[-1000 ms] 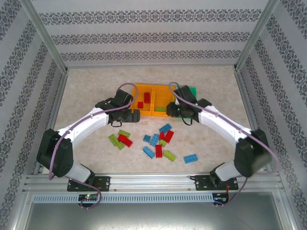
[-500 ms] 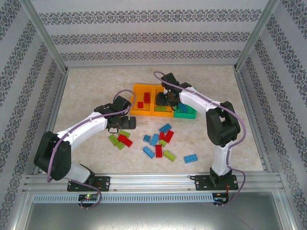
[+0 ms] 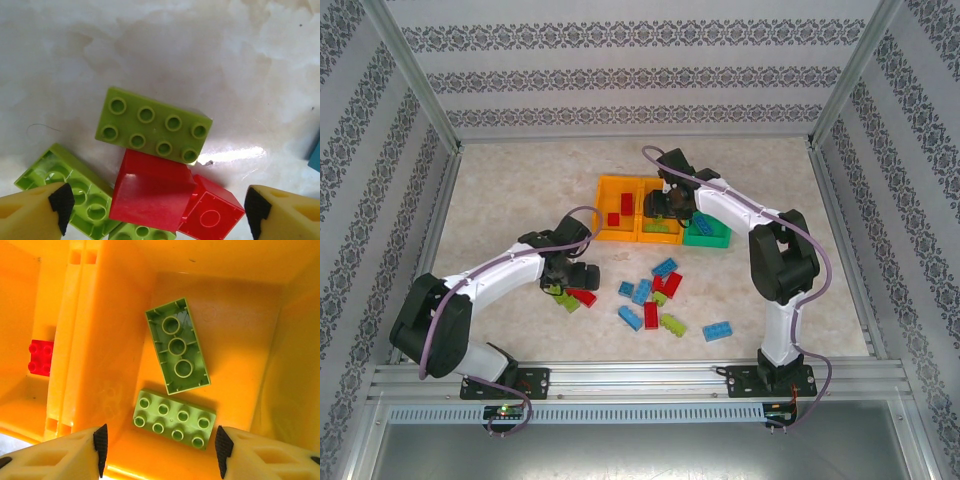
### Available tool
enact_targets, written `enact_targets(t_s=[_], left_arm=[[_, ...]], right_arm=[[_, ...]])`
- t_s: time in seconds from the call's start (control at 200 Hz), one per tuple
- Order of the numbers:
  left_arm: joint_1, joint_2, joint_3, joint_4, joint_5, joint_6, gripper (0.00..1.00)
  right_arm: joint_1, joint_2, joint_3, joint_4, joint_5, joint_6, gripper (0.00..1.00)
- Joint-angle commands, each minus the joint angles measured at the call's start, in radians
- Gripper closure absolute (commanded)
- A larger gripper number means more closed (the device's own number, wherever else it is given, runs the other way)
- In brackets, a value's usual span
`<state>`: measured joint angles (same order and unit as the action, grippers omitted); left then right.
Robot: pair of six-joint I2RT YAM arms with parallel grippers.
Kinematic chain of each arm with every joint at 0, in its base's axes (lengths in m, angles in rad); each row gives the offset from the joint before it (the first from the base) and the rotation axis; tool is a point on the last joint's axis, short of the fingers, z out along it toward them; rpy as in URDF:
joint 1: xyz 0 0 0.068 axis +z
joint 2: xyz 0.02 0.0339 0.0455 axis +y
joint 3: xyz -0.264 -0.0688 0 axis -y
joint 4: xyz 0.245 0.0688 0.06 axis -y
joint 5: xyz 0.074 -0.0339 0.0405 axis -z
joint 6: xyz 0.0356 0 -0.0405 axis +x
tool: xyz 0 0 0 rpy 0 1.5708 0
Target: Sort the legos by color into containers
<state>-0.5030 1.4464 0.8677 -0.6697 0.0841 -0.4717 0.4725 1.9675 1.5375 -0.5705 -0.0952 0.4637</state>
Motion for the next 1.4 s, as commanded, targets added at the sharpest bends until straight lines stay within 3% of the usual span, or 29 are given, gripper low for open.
enact_targets(t_s=[0.0, 0.639, 0.959, 1.089, 1.394], left_arm=[[-0.013, 0.002, -0.018, -0.013, 0.02, 0.053, 0.15], [-0.016, 0.039, -0.032, 0.033, -0.004, 0.092, 0.36], [-0.016, 0.067, -0.033, 0.035, -0.015, 0.095, 0.38], [-0.016, 0.057, -0.032, 0.034, -0.023, 0.088, 0.5], [-0.017, 0.031, -0.025, 0.022, -0.031, 0.077, 0.6]], right_arm=[[-0.02, -0.048, -0.02, -0.005, 0.001, -0.013, 0.38], [-0.038, -0.074, -0.033, -0.009, -0.004, -0.013, 0.36], [-0.049, -0.081, -0.042, -0.009, -0.006, -0.013, 0.36], [-0.05, -0.082, -0.042, -0.008, -0.006, -0.012, 0.36], [-0.051, -0.084, -0.051, -0.006, -0.007, -0.013, 0.36]])
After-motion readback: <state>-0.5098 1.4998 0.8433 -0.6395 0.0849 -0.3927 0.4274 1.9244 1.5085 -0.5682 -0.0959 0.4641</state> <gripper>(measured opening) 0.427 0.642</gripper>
